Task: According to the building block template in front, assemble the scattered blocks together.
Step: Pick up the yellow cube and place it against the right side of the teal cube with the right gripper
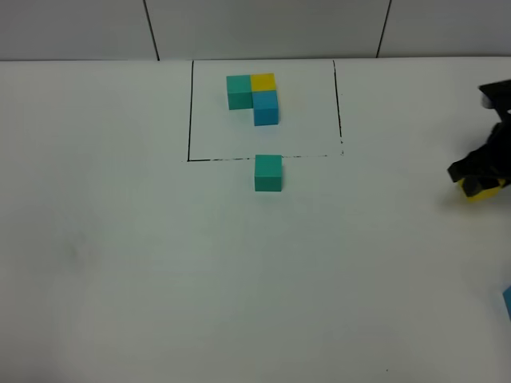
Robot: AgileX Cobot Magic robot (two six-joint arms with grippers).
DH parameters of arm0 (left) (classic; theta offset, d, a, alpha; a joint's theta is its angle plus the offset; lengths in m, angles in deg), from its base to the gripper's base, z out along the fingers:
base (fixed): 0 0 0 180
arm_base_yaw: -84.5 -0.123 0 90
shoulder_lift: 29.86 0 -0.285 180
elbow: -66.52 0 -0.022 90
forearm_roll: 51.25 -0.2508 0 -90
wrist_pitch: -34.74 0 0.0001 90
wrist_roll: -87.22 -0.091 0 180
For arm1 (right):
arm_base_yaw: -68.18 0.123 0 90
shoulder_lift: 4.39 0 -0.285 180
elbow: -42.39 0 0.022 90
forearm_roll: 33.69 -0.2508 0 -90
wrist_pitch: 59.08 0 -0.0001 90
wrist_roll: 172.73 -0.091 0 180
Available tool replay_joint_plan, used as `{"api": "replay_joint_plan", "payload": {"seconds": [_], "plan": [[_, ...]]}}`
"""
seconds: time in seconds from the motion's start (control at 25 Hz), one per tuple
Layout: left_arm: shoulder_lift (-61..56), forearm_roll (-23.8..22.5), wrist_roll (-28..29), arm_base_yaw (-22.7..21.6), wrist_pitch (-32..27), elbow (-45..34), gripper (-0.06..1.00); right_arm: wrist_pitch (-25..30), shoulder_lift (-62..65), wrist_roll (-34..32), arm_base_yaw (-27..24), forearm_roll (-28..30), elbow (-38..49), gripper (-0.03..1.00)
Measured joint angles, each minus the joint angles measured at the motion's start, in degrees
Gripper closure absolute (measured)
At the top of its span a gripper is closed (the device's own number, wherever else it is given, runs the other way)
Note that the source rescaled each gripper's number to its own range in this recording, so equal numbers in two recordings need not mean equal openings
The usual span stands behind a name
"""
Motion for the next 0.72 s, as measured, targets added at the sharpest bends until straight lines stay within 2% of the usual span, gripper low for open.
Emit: {"api": "replay_joint_plan", "payload": {"seconds": [0.12,0.24,0.32,0.44,0.56,0.72], "plan": [[0.0,0.0,0.0,0.0,0.0,0.0,0.23,3.4,-0.6,15.6,8.8,0.8,-4.7,0.95],[0.0,0.0,0.0,0.0,0.0,0.0,0.23,7.0,-3.7,24.5,17.2,2.0,-10.7,0.95],[0.0,0.0,0.0,0.0,0.0,0.0,0.23,9.6,-7.5,26.4,21.4,3.7,-15.6,0.95],[0.0,0.0,0.0,0.0,0.0,0.0,0.23,14.1,-13.2,28.6,24.7,6.1,-24.1,0.95],[0.0,0.0,0.0,0.0,0.0,0.0,0.23,18.8,-18.3,31.3,25.9,6.7,-32.8,0.95],[0.0,0.0,0.0,0.0,0.0,0.0,0.23,21.9,-23.7,32.8,26.5,6.8,-40.1,0.95]]}}
